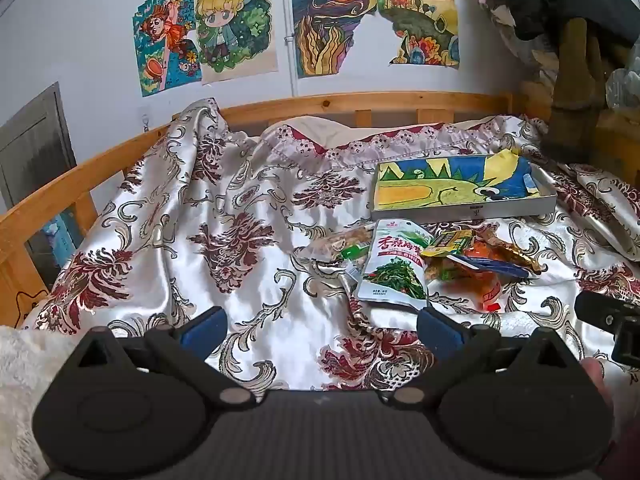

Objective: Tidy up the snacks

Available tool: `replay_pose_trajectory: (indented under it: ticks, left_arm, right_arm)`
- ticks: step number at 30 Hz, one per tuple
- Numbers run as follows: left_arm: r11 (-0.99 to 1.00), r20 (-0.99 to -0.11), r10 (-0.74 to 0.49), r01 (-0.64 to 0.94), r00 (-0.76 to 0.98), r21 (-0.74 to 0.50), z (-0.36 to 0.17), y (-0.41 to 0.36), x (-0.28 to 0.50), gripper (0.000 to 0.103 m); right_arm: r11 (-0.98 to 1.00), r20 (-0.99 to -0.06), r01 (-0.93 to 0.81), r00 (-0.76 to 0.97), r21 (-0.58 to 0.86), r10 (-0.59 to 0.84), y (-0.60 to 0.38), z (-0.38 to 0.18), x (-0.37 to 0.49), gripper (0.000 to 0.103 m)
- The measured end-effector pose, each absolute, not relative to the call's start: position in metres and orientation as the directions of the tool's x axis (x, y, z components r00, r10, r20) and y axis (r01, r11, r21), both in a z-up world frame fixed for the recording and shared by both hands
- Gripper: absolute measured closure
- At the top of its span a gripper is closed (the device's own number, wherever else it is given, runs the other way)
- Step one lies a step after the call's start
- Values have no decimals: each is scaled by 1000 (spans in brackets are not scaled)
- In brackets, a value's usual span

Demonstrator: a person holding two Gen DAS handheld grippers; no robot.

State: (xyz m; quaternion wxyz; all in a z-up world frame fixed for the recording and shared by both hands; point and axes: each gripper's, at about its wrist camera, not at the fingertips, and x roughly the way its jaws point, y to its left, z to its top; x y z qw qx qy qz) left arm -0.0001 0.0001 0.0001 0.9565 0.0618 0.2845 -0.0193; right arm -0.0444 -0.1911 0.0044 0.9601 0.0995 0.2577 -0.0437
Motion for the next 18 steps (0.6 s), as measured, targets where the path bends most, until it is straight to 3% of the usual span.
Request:
replay_pose_trajectory:
  ticks: [18]
  left_arm:
    - [992, -546, 0, 71, 838, 109, 0, 0, 0, 0]
  right_arm:
    - [977, -504, 135, 863, 165, -34, -190, 5, -45, 1]
